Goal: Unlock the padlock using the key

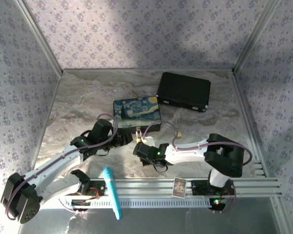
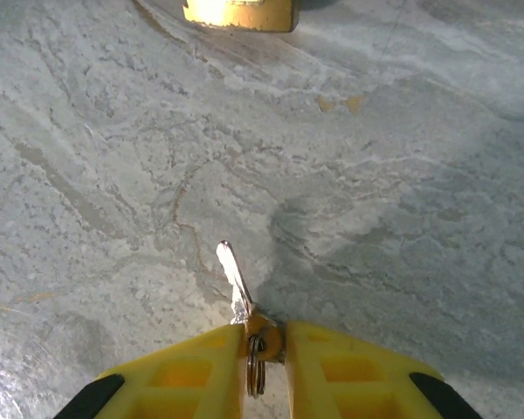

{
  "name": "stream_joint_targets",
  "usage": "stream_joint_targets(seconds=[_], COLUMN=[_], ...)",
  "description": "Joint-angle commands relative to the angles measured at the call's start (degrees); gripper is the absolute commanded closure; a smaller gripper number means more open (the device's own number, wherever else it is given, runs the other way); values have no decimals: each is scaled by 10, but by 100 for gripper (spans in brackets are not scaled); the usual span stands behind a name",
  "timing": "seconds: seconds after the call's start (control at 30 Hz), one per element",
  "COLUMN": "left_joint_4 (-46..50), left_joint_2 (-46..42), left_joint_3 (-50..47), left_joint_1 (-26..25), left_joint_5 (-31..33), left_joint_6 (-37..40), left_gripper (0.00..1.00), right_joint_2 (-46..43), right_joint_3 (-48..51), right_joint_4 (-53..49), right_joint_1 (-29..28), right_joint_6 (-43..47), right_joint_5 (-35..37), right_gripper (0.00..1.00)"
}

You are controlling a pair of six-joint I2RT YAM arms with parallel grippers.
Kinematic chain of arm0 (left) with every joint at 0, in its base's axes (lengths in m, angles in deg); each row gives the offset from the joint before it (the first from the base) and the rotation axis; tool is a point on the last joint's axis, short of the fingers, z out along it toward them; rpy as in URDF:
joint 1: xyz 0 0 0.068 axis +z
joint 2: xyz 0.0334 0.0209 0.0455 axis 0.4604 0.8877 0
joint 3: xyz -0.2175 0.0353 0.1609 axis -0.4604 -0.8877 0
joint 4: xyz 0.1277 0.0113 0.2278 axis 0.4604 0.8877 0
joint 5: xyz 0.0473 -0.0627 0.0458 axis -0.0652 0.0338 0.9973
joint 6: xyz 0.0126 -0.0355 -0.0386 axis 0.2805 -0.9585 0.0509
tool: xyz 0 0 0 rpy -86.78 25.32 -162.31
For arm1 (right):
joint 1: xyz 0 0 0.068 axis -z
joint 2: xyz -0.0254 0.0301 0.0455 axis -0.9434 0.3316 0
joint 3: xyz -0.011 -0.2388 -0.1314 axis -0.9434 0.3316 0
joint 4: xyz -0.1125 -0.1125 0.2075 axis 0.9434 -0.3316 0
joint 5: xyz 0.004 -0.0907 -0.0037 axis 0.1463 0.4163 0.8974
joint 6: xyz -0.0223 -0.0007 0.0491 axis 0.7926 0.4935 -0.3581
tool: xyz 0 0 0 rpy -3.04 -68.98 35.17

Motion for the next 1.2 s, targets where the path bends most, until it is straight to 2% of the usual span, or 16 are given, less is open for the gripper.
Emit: stream_joint_targets(seconds=[0.0, 0.07, 0.27, 0.4, 0.53, 0.7, 0.9, 0.97, 1.1, 1.17], left_joint_4=[0, -2, -23, -106, -210, -254, -329, -367, -386, -389], left_joint_2=[-4, -4, -9, -25, -50, -67, -37, -26, -29, -30], left_joint_3=[-5, -6, -19, -57, -101, -116, -135, -142, -147, -147], left_joint_1=[-4, -4, -6, -19, -64, -114, -127, -138, -166, -169], left_joint_5=[7, 8, 20, 22, 84, 161, 149, 152, 190, 188], left_joint_6=[-9, -11, -35, -111, -196, -221, -266, -276, -278, -280], left_gripper=[1, 1, 4, 11, 15, 23, 30, 34, 52, 54], right_joint_2=[32, 28, -23, -63, -101, -136, -163, -165, -167, -171], right_joint_3=[4, 10, 75, 100, 110, 123, 111, 112, 115, 117], right_joint_4=[18, 24, 107, 126, 148, 190, 204, 224, 258, 266], right_joint_1=[-9, -9, 16, 40, 67, 105, 116, 120, 125, 128], right_joint_6=[-19, -19, -6, 22, 44, 33, 30, 19, 2, -5], right_joint_5=[-24, -26, -51, -70, -114, -164, -184, -196, -208, -209], right_gripper=[85, 91, 97, 98, 98, 98, 98, 98, 98, 98])
